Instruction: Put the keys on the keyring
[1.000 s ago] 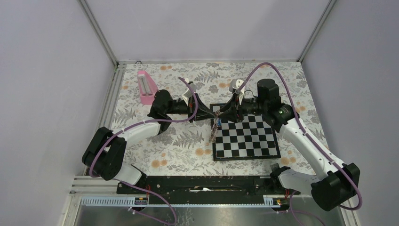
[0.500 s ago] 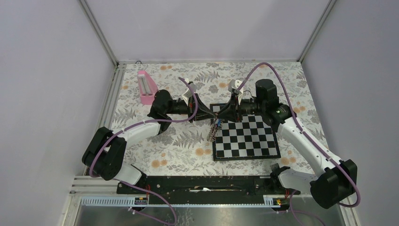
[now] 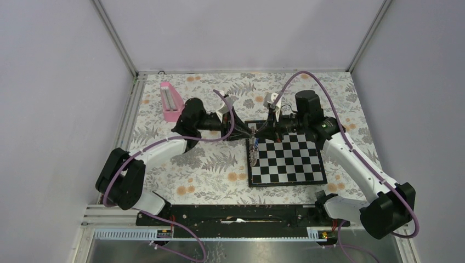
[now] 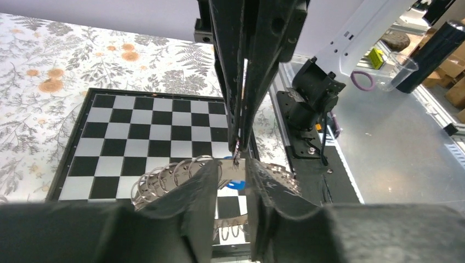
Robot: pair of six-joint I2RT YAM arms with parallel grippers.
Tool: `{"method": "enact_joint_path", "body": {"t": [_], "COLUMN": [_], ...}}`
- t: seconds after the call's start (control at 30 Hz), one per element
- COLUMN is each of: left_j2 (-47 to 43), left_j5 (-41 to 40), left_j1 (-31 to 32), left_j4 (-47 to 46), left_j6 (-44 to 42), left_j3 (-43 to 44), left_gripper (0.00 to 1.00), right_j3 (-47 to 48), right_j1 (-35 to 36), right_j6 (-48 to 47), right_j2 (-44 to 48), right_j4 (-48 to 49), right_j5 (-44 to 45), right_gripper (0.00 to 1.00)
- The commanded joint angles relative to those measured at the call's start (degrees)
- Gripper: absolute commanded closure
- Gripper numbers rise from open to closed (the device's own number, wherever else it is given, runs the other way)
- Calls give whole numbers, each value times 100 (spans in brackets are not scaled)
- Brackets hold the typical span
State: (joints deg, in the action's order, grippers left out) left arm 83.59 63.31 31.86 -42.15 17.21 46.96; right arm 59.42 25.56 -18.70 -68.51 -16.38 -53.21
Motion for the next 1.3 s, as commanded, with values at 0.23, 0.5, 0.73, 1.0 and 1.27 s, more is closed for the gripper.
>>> {"method": "enact_joint_path", "body": {"t": [0.23,0.5,0.73,1.0,1.27], "left_j2": [-88,101,201,258,196], "left_j5": [72,24,32,69,0], "left_j1": [130,362,390,408,409], "left_j4": [3917,4198,4199,4206,3504], "left_j6": [-3492,-3823,-3837,-3887,-2987], "left_j3": [1607,1821,1860,1870,1730], "left_gripper": [55,62,73,88,100], "right_j3": [1054,1118,953,911,572], "right_j1": [294,384,405,414,414], "right_j6": [-1128,-1107,-1003,-945,-712], "right_j2": [-340,-390,-327,-325,-89], "right_j4": [-1666,-1692,-1532,-1444,-987], "right_j5": [926,988,944,911,990], "right_gripper": [100,100,100,100,83]}}
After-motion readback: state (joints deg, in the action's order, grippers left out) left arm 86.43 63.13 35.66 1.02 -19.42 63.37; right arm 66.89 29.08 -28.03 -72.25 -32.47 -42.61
